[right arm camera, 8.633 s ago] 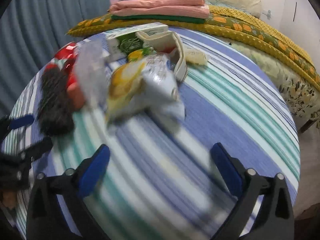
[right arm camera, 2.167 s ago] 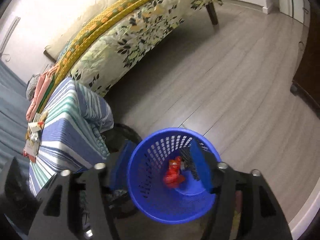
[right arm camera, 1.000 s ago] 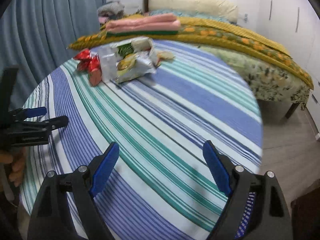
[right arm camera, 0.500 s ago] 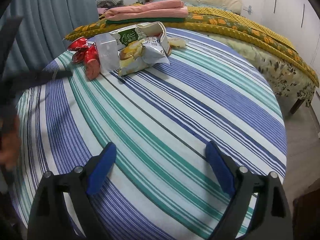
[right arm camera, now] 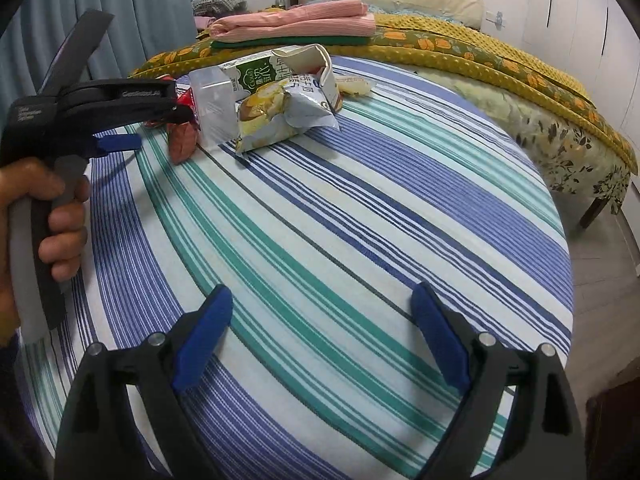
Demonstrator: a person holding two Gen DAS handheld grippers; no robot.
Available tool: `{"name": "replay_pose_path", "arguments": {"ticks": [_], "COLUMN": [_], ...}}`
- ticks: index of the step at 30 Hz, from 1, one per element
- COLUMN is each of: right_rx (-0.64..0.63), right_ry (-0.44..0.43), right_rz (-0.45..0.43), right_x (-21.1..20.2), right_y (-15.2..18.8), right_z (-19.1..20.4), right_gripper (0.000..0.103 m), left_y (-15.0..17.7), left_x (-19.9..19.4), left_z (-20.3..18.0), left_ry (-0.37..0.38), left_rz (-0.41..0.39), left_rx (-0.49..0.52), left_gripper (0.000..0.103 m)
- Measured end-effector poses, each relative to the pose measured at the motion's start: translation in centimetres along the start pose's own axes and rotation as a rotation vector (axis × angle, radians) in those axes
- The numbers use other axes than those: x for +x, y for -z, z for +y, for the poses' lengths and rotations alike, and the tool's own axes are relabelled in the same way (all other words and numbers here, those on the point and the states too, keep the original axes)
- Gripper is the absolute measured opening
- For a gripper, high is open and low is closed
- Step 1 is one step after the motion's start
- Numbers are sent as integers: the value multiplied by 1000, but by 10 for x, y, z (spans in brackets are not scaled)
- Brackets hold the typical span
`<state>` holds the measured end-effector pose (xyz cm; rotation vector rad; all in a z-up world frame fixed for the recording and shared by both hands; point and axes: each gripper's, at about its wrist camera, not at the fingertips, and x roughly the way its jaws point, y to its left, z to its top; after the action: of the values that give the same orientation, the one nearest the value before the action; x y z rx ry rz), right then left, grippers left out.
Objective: Collect trash
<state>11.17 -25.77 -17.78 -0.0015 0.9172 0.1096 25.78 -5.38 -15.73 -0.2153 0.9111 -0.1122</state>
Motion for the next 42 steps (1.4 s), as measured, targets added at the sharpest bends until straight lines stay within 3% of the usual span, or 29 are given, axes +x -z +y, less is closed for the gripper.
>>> {"name": "replay_pose_path", "arguments": {"ticks": [3,7,11,16,20,22,24,28,33,36,42], "right_rx": [0,2,1,1,2,2,3,10,14,10,-113], "right_ry": [0,0,0,0,0,0,1,7,9,-50,-129], "right_rz": [0,0,-1,-1,-1,-1,-1,-3,1,-25,-99], "right_x": [0,0,-1,-1,-1,-1,-1,-1,-1,-1,9], "right_y": [0,0,0,1,1,1,1,1,-1,-12,-86], "right_z": [0,0,-1,-1,-1,-1,-1,-3,-4,1,39], "right_gripper": [88,88,88,88,88,89,88,89,89,88,88], "left_y": [2,0,6,24,39,44,49,59,59,60,59], "left_x": [-3,-9,-27,-51,-68,-69,-67,-46,-41,-41,-40], "left_z": [-8,-11,0,21,34,33,32,27,32,36,36], "left_ry": [53,105,141,178,149,148,146,66,18,16,18], "left_rz": [5,51,84,185,185,163,138,127,89,71,76], "left_rx": [29,51,129,300,382,396,393,418,414,414,413], "left_gripper": [33,12,10,10,19,60,78,80,83,84,87]}}
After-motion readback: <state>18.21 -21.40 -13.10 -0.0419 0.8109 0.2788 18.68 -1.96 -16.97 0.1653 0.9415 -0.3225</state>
